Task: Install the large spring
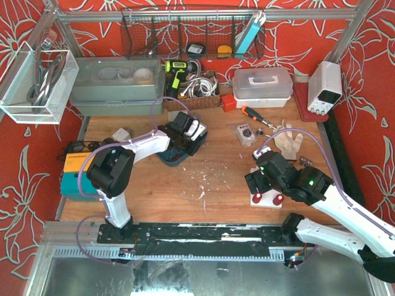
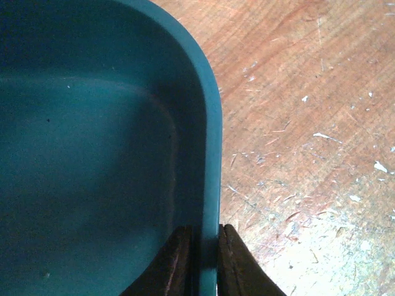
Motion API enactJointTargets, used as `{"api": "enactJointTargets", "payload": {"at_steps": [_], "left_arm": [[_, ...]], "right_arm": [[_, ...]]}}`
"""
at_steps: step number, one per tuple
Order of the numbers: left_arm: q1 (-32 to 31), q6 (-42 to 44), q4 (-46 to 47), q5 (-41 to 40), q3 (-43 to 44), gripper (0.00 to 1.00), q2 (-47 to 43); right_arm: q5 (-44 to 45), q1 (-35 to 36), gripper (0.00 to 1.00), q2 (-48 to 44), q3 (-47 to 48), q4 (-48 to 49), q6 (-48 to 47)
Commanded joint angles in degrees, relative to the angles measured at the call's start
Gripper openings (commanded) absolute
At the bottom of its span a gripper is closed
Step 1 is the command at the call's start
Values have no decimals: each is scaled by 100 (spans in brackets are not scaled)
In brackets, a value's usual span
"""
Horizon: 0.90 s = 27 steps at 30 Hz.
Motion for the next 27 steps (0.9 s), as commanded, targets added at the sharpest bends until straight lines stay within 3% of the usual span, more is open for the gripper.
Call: {"api": "enactJointTargets", "payload": {"at_steps": [1, 5, 9, 12, 18, 21, 27], "left_arm": [[-147, -369, 32, -125, 93, 19, 106], [-148, -546, 99, -161, 240, 23, 99], [-148, -806, -190, -230, 688, 45, 210], [-148, -906, -490, -433, 974, 51, 232], [62, -1215, -965, -733, 1294, 48, 119], [229, -1179, -1130, -547, 1319, 42, 185], [450, -704, -1470, -5, 1341, 44, 461]], "right_arm": [[-22, -17, 99, 46, 92, -135, -5], [-64, -16, 99, 107, 114, -133, -13], [-86, -12, 99, 206, 186, -194, -18], [-70, -17, 99, 280, 235, -254, -13], [-8, -16, 99, 457, 385, -415, -27], [89, -13, 99, 614, 497, -624, 15], [290, -17, 99, 906, 854, -1063, 227]]}}
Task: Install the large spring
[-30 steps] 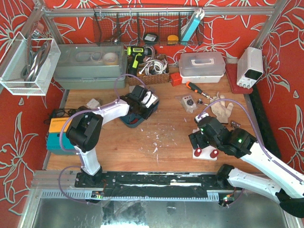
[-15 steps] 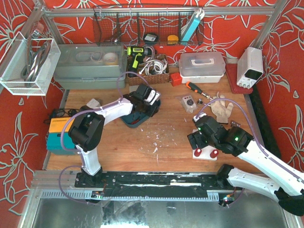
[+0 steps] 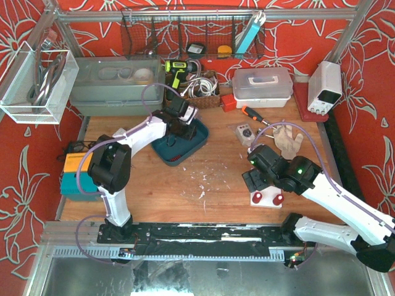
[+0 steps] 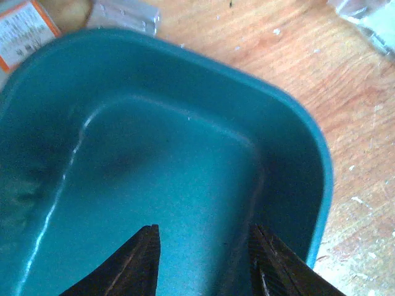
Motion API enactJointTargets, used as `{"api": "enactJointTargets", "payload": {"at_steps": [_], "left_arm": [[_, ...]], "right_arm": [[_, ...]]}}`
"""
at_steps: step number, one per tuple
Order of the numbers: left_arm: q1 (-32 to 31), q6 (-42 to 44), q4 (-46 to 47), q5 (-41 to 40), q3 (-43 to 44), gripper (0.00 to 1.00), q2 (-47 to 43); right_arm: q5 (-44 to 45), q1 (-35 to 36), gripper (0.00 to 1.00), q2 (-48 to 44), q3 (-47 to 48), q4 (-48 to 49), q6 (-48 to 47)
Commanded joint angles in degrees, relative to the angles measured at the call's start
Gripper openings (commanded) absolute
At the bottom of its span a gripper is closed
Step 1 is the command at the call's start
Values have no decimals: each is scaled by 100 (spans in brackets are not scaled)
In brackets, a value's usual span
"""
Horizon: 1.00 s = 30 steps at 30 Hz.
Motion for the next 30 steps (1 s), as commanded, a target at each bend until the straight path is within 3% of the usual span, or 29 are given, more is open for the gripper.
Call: {"api": "enactJointTargets", "payload": {"at_steps": [1, 7, 12, 20, 30], "left_arm": [[124, 373, -483, 525, 53, 44, 281], [232, 714, -485, 1347, -232, 51, 482], [295, 684, -204, 1093, -510, 52, 588], [785, 446, -215, 259, -247, 47, 721], [926, 162, -452, 413, -38, 46, 199]], "right_arm": [[262, -16, 99, 176, 412, -575, 207], [270, -21, 98, 672, 835, -710, 354], [275, -16, 98, 1112, 1127, -850, 429], [430, -23, 98, 1359, 1314, -905, 363], [480, -27, 99, 1617, 1376, -837, 89]]}}
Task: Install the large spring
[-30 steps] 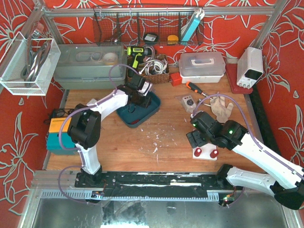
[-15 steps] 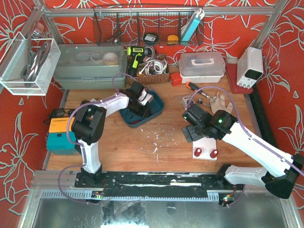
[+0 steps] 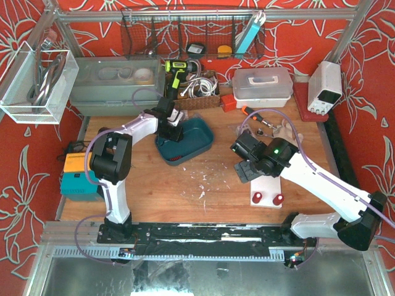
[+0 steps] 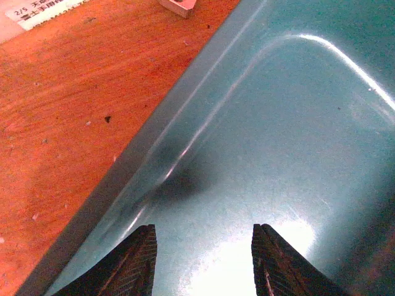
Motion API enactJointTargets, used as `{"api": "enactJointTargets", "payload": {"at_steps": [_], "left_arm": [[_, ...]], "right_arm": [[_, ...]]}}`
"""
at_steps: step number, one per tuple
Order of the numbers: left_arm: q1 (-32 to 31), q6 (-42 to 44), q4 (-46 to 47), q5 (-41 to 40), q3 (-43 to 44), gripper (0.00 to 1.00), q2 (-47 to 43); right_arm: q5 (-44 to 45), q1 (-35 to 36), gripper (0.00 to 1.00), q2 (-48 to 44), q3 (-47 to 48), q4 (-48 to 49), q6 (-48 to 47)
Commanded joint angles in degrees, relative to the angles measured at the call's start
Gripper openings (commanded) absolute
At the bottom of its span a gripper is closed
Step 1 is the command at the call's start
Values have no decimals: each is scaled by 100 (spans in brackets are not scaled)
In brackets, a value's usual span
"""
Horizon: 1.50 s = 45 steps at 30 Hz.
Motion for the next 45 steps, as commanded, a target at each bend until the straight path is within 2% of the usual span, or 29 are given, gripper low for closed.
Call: {"api": "enactJointTargets", "payload": {"at_steps": [1, 4, 7, 9, 13, 20, 27, 37, 42, 45], "left_arm": [[-29, -256, -239, -108, 10, 47, -523], [-28, -824, -522, -571, 26, 50, -796], [-24, -1053, -761, -518, 18, 51, -1016], [-17, -804, -795, -726, 83, 52, -1035], [-20, -131, -1047, -964, 703, 58, -518], [-16, 179, -738, -897, 970, 60, 136], [91, 324, -604, -1170, 816, 50, 357], [209, 270, -680, -1382, 328, 21, 8], [300, 185, -751, -1482, 151, 16, -170], [314, 175, -720, -1536, 116, 19, -255]], "right_arm": [[163, -32, 99, 100, 191, -109, -198], [244, -30, 99, 77, 210, -94, -281], [285, -31, 99, -83, 100, 14, -297], [269, -41, 99, -224, -18, 102, -287], [229, -39, 99, -533, -206, 249, -360], [289, -44, 99, -859, -320, 133, -393], [386, -61, 99, -1048, -364, 47, -339], [399, -70, 99, -847, -297, 64, -451], [403, -62, 99, -776, -190, 7, -519], [376, -72, 99, -746, -168, 8, -544]]}}
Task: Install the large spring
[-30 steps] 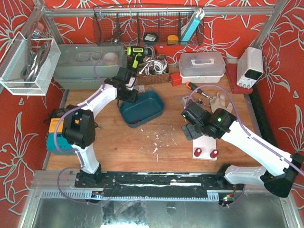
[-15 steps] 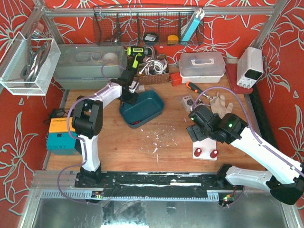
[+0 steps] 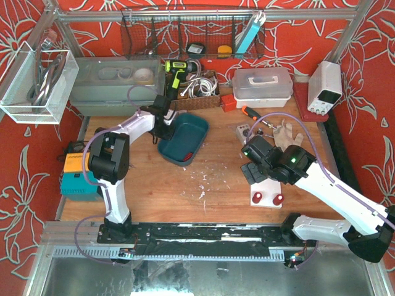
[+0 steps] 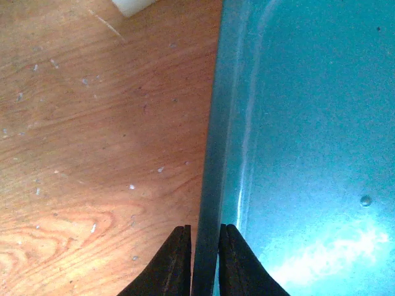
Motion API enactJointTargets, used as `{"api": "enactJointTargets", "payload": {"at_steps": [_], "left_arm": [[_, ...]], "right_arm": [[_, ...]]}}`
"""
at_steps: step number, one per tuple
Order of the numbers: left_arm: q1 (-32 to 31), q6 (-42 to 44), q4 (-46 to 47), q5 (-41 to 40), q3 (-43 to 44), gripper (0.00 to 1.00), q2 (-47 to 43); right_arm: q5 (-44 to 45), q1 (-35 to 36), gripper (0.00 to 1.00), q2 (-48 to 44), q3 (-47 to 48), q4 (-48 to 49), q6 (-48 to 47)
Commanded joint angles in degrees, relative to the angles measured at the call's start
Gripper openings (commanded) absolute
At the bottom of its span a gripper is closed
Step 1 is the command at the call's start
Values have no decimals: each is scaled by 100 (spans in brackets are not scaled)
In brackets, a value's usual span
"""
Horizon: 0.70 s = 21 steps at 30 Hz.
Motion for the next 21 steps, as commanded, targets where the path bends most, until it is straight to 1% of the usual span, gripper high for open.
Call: {"api": "enactJointTargets", "payload": {"at_steps": [1, 3, 5, 7, 11, 14, 18, 21], "left_arm": [[115, -154, -141, -372, -63, 26, -198], [111, -254, -252, -427, 89, 40, -194], [113, -418, -414, -456, 307, 50, -212], [111, -691, -635, -498, 582, 54, -225], [110, -1175, -1154, -73, 967, 53, -326], [87, -1405, -1476, 441, 1067, 47, -412], [-128, -1424, -1410, 1021, 631, 39, -703], [-426, -1303, -1366, 1364, 338, 37, -731]], "right_arm": [[136, -33, 99, 52, 133, -181, -116], [115, -38, 99, 87, 154, -146, -117], [80, -34, 99, 135, 183, -123, -117], [63, -37, 99, 166, 194, -116, -110], [62, -38, 99, 166, 163, -125, -70], [135, -37, 99, 109, 128, -88, -45], [152, -41, 99, 38, 54, -7, -25], [112, -37, 99, 29, 11, 30, -21]]}}
